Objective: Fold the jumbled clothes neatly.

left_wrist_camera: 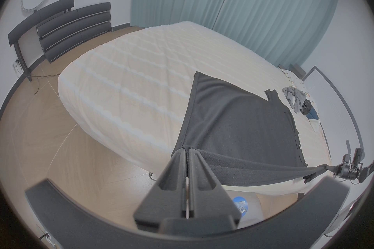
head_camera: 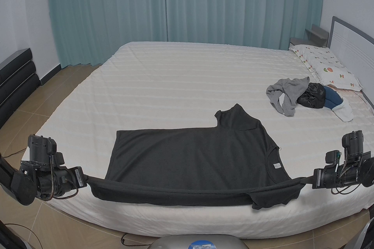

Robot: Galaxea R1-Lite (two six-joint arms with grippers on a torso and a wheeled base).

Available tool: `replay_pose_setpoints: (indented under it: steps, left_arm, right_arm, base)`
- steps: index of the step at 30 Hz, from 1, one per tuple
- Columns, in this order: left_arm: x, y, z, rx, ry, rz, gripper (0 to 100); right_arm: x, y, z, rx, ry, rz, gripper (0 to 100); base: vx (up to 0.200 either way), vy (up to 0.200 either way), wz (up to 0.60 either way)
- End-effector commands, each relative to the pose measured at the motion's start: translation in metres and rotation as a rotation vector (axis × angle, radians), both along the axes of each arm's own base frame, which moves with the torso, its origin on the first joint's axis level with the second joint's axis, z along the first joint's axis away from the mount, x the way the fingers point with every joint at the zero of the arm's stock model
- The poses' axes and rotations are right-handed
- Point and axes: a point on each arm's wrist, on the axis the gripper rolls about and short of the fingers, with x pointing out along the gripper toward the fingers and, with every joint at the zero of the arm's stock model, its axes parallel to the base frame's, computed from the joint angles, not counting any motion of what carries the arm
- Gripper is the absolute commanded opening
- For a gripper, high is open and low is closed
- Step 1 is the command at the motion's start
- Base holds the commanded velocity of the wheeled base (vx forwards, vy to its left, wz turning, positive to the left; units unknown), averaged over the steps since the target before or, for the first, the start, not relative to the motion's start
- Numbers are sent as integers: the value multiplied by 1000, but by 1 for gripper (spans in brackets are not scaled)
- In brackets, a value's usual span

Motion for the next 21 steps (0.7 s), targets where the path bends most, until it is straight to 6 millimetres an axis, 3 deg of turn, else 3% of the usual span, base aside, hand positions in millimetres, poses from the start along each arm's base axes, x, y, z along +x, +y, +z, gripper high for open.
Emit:
replay_pose_setpoints:
  steps: [1,21]
  left_arm:
    - [15,-1,-1,-8,28,-4,0]
    - [74,-4,-25,-5,79,-8,0]
  right_arm:
    - [14,-2,-10,3,35,-5,0]
    - [72,-3,-31,-14,53,-26,0]
  base:
    - [0,0,0]
    - [0,0,0]
